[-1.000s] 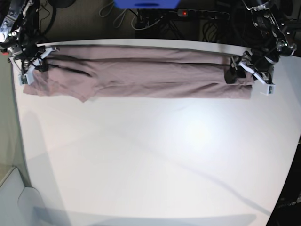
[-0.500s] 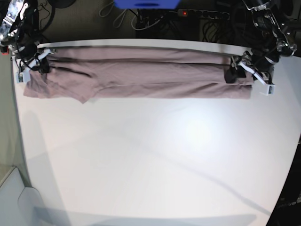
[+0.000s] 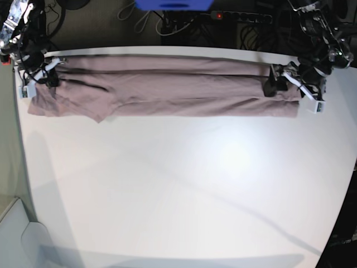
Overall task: Layout the t-shirt on the table in an organized manner, then fold the t-shirt properly
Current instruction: 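Grasp the strip end with the left gripper and lift it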
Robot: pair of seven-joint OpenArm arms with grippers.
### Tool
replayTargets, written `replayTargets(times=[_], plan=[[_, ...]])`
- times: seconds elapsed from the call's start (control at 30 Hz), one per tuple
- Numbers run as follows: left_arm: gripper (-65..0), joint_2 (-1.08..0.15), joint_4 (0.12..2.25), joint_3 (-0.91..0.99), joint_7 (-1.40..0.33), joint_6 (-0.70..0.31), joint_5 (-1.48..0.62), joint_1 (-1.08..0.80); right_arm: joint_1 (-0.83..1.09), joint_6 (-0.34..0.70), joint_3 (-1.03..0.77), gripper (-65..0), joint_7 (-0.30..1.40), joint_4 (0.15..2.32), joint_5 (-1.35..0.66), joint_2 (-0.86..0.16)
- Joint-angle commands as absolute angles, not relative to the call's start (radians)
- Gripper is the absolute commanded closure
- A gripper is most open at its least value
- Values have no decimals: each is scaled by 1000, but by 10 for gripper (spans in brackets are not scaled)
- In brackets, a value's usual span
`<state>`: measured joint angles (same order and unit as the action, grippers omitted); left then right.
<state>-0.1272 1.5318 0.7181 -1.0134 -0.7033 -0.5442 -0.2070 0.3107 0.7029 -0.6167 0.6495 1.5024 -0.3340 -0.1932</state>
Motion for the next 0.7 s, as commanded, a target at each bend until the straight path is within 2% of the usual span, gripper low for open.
replayTargets(times=[0.0,0.33,0.67], plan=[[-650,-145,1547,722,-1004,-698,-547,-205,314,698,-618,0,685,1503,-298,-203],[-650,-176,1624,727,-1004,-698,-539,-205,314,698,-618,0,685,1503,-298,-199],[-650,-176,1504,725,-995,-698,-420,-153,300,698,-618,0,685,1503,-298,-199]])
